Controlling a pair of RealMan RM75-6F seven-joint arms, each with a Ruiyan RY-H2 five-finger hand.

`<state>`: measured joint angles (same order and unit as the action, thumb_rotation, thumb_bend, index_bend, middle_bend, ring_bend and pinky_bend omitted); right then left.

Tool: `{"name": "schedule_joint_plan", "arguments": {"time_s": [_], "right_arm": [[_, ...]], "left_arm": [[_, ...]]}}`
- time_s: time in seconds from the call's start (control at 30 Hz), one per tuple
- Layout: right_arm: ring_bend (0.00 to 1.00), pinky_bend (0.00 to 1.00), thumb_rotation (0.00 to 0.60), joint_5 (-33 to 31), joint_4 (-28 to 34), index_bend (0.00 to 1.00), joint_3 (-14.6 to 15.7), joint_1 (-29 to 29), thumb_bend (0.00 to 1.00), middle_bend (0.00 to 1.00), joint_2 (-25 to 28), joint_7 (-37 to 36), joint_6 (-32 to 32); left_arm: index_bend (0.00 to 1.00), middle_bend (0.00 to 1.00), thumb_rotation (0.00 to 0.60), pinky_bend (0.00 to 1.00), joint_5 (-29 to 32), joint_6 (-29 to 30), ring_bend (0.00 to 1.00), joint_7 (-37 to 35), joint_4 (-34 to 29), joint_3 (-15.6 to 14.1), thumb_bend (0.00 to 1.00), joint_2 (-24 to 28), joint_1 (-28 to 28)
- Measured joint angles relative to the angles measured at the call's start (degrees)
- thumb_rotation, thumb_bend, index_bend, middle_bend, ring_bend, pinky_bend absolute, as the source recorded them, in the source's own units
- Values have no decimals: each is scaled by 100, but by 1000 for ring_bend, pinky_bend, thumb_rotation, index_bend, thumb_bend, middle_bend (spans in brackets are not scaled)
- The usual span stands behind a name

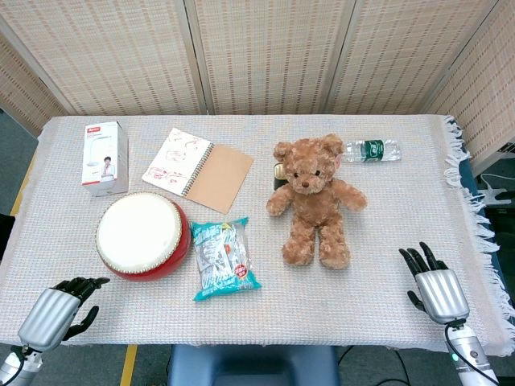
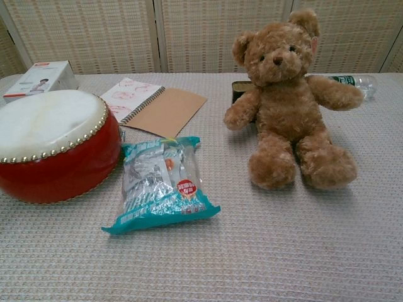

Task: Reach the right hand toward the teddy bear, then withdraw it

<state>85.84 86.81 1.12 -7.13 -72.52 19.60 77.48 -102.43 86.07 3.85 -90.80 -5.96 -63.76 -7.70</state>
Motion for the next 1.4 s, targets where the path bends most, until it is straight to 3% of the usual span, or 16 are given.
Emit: {"name": "schedule_joint_plan", "arguments": {"time_s": [0.23, 0.5, 0.7, 0.83, 1.03, 1.4], "right_arm": [[18, 396, 600, 14, -58, 108, -36, -11, 158, 136, -3, -58, 33], [125, 430, 600, 312, -425, 191, -154, -82, 158, 209, -220, -415, 306], [125, 438, 600, 638, -1650, 259, -443, -234, 158, 210, -917, -860, 934], [125, 438, 600, 707, -2862, 263, -732, -506, 148, 210, -1530, -1348, 1167], [126, 438, 600, 737, -4162, 262, -1039, -1140, 130, 209, -2250, -1828, 1130], [126, 440, 600, 696, -5782, 280, -1126, -1888, 132, 209, -3222, -1899, 858]], "left_arm": [[244, 357, 600, 510, -49, 24, 340, 72, -55, -10, 434, 3, 14], [245, 358, 600, 512, -28, -43, 340, 0, 30, 9, 434, -36, -29], [245, 358, 600, 513, 37, -46, 340, -99, 14, 18, 434, 0, -32], [245, 359, 600, 512, -82, 86, 340, -91, 7, -12, 434, 16, 15], [246, 359, 600, 513, -54, -10, 340, 3, -15, -9, 434, -7, -5], [246, 359, 600, 513, -44, 72, 340, -111, 2, 1, 434, 27, 16]]}}
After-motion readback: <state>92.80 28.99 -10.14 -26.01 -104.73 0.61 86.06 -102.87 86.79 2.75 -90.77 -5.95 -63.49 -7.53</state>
